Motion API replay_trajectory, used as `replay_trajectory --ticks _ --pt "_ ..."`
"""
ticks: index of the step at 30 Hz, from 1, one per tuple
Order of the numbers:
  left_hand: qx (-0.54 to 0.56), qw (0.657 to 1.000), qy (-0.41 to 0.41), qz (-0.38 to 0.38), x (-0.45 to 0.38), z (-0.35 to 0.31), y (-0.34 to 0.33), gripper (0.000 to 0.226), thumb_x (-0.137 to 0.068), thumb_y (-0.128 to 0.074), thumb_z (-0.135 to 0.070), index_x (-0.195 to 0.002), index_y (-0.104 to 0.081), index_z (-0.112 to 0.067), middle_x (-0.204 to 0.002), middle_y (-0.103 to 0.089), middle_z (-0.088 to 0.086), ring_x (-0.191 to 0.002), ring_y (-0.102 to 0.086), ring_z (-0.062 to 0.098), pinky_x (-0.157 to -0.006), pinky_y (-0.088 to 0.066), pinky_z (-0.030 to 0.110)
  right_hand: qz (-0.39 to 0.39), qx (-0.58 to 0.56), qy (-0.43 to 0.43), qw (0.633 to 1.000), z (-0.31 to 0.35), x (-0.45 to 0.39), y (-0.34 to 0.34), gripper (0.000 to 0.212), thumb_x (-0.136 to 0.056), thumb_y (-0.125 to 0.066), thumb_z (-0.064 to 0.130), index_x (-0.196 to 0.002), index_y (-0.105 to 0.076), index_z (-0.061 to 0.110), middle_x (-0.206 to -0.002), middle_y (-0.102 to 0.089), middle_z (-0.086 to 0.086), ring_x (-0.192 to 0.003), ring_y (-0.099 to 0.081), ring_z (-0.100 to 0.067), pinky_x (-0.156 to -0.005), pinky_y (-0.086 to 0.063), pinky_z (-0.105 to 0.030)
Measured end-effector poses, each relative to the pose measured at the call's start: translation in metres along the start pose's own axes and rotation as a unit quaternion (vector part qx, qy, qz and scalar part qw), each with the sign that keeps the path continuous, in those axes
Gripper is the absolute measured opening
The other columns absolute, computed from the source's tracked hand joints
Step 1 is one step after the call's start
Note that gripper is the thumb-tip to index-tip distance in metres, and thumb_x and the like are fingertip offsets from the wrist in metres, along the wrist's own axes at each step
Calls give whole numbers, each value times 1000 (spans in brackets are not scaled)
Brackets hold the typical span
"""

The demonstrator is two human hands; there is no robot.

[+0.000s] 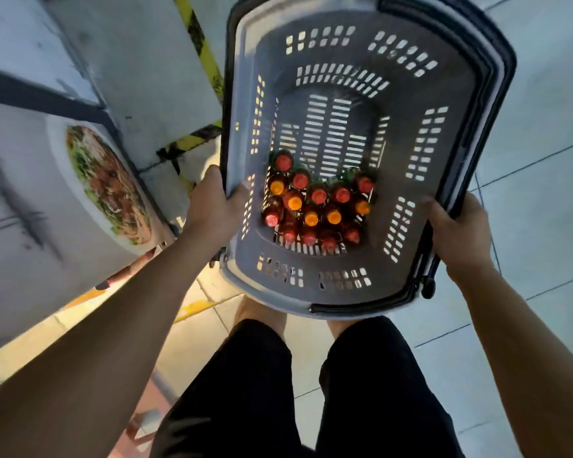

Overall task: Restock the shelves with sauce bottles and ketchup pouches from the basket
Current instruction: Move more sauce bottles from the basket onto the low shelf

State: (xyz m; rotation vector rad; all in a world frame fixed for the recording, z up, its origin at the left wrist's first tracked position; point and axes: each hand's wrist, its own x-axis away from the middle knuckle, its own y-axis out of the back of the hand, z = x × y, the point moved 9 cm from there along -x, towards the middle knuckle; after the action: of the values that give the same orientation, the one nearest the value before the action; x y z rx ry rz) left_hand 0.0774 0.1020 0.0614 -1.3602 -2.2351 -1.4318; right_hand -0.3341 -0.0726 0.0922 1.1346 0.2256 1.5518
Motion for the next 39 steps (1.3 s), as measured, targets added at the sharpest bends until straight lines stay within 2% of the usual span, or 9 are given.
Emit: replay_trajectory --ticks 6,12,15,18,25,28,31,36,39 --pt "-8 1000 -12 11 54 20 15 31 -98 -62 -43 -103 -50 -14 -82 -51 -9 -66 -50 1 -51 -31 19 -35 -7 27 999 -3 69 12 11 -86 -65 48 -88 -61 38 -85 -69 29 -74 -66 8 -60 -47 -21" --pt "-19 1000 -4 9 111 66 9 35 -97 -63 -45 -105 -51 -13 -83 -51 -9 -71 -53 5 -54 -34 23 -55 -6 27 998 -59 125 1 17 -84 -63 41 -92 -62 26 -78 -67 19 -67 -63 8 -56 -44 -20" --pt "-26 999 -11 22 143 88 6 48 -97 -62 -46 -125 -53 -8 -96 -54 -3 -83 -56 18 -67 -42 29 -68 -12 13 998 -99 163 2 22 -83 -63 41 -95 -62 22 -79 -68 19 -66 -63 6 -51 -44 -14" --pt "-42 998 -25 42 170 108 6 40 -97 -61 -43 -120 -56 -10 -98 -62 2 -83 -60 20 -63 -47 30 -72 -8 -16 997 -132 203 -3 27 -79 -63 40 -94 -63 18 -84 -71 5 -65 -63 -1 -52 -48 -20" --pt "-23 993 -12 114 214 168 11 43 -97 -64 -42 -121 -56 -8 -111 -68 14 -97 -67 33 -85 -56 54 -96 18 -57 994 -171 294 -24 29 -79 -62 40 -95 -62 16 -84 -70 2 -64 -62 -4 -56 -48 -26" --pt "-25 990 -23 140 224 198 17 44 -98 -63 -40 -125 -54 -7 -114 -67 15 -99 -66 34 -87 -55 56 -127 23 -77 989 -188 333 -42 29 -76 -62 40 -93 -61 17 -82 -69 1 -65 -62 -10 -58 -49 -28" --pt "-43 984 -53 165 238 228 24 42 -100 -62 -41 -121 -52 -7 -108 -65 15 -95 -65 34 -84 -55 55 -172 5 -113 979 -218 378 -65 27 -73 -63 42 -95 -64 26 -82 -71 9 -62 -64 -1 -57 -51 -27" --pt "-63 976 -87 191 253 271 38 34 -101 -60 -39 -118 -50 -11 -105 -63 8 -92 -64 29 -81 -56 51 -208 -10 -133 969 -262 432 -105 32 -73 -68 40 -101 -67 27 -87 -75 5 -72 -74 -12 -64 -65 -47" --pt "-78 973 -99 191 263 292 47 32 -101 -60 -36 -117 -50 -10 -102 -61 8 -89 -63 28 -79 -56 51 -228 -25 -137 964 -274 457 -122 28 -71 -69 41 -97 -67 32 -86 -75 10 -72 -74 -11 -62 -64 -40"
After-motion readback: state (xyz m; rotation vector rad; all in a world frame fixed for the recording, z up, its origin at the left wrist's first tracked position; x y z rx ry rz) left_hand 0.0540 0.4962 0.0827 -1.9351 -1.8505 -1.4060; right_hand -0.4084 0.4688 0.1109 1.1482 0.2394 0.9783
